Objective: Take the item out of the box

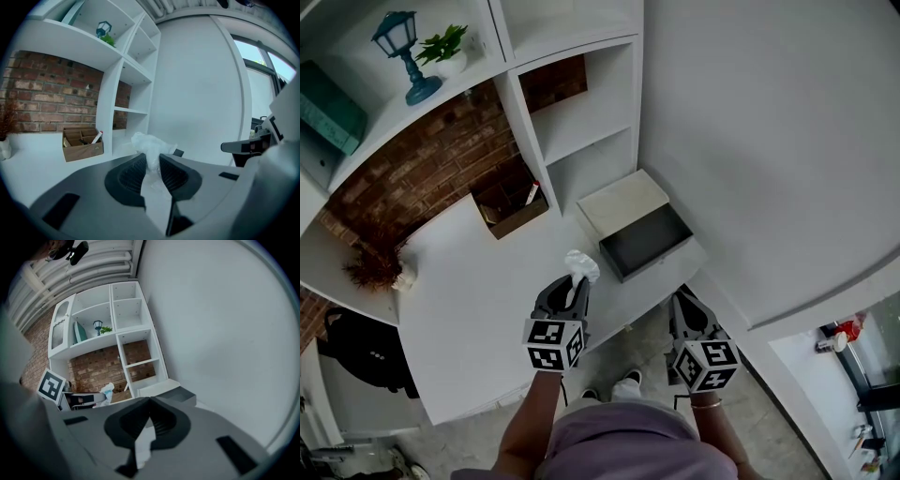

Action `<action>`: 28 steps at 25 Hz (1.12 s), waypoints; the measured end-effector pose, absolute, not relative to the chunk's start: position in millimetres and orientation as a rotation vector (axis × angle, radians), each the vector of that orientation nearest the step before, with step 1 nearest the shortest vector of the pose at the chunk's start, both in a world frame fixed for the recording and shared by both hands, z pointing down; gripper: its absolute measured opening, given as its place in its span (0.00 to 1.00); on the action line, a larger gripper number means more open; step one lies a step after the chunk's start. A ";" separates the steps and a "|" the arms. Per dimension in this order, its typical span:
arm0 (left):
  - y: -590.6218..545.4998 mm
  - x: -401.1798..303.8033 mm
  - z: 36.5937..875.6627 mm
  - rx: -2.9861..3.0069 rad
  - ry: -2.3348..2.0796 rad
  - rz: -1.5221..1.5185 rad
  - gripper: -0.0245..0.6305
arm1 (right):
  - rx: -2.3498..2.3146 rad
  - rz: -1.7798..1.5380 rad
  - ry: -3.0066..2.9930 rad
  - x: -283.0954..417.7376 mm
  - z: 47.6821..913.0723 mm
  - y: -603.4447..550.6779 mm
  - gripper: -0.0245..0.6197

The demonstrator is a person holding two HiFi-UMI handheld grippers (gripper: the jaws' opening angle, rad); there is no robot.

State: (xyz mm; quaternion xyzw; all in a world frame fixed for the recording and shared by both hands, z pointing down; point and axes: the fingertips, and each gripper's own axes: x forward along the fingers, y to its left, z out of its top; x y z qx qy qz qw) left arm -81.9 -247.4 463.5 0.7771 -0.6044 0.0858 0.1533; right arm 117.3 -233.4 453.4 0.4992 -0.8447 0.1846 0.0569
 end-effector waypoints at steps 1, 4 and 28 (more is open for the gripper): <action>-245.1 -83.6 463.8 2.225 -1.736 0.241 0.17 | 1.510 0.558 -2.563 115.5 453.3 -232.8 0.04; -238.5 -88.1 463.8 2.220 -1.742 0.227 0.17 | 1.497 0.550 -2.572 109.0 452.3 -230.4 0.04; -208.3 -106.7 463.7 2.235 -1.723 0.176 0.17 | 1.464 0.473 -2.553 82.4 448.7 -205.0 0.04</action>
